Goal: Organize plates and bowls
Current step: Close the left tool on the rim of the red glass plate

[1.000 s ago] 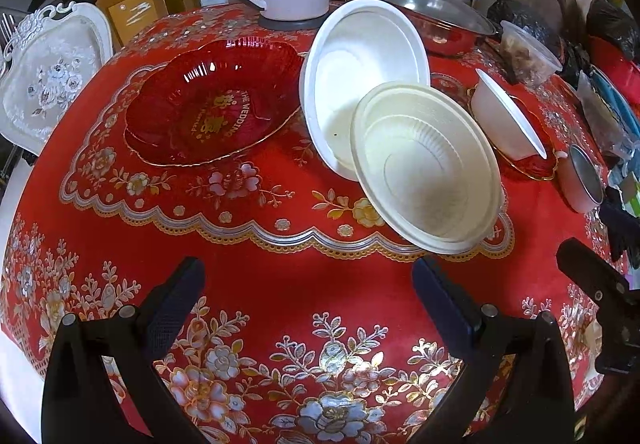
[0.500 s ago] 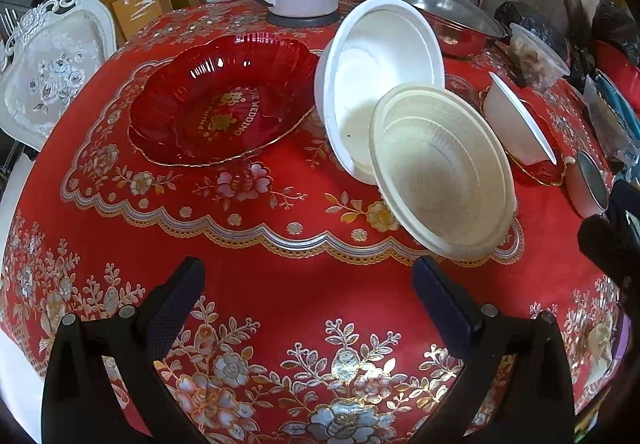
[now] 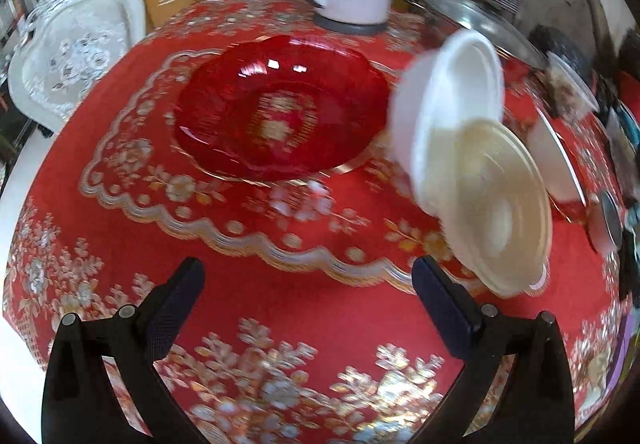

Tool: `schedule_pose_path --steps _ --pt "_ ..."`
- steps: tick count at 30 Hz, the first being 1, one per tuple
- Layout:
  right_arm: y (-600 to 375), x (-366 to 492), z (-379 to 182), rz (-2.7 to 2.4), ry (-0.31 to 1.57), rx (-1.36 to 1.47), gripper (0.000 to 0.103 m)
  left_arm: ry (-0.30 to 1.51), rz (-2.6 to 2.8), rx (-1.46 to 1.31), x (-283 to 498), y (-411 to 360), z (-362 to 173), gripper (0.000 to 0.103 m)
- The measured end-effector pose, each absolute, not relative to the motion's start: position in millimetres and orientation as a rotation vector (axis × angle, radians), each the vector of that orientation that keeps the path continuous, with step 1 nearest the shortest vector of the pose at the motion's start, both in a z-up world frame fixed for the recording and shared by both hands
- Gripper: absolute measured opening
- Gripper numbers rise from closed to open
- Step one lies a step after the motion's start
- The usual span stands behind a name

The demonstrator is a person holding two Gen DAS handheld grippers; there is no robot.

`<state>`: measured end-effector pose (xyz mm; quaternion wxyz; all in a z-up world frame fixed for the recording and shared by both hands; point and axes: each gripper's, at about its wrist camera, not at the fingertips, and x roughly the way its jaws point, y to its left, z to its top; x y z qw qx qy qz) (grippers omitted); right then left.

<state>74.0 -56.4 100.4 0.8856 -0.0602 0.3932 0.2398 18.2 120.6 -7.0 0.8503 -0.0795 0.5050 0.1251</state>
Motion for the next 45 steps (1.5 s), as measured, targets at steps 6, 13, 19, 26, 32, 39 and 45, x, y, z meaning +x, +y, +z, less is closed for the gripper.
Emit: schedule_pose_path --steps 6,13,19,26,32,39,45 --pt "-27 98 119 0.561 0.801 -0.103 0.103 1.044 0.328 -0.211 26 154 0 0.103" --pt "16 154 130 0.689 0.901 -0.076 0.103 1.039 0.380 -0.245 38 181 6 0.103" --pt "71 209 101 0.750 1.088 -0.131 0.102 1.086 0.421 -0.309 50 203 -4 0.103" --pt "116 243 60 0.779 1.190 -0.298 0.102 1.138 0.438 -0.354 62 214 -22 0.103" --pt "133 258 19 0.732 1.292 -0.381 0.100 1.174 0.439 -0.360 77 215 -39 0.103" --pt "138 266 -23 0.697 1.482 -0.356 0.068 1.206 0.451 -0.339 93 214 -54 0.103" --pt "133 266 -34 0.672 1.525 -0.322 0.034 1.214 0.443 -0.351 100 217 -62 0.103"
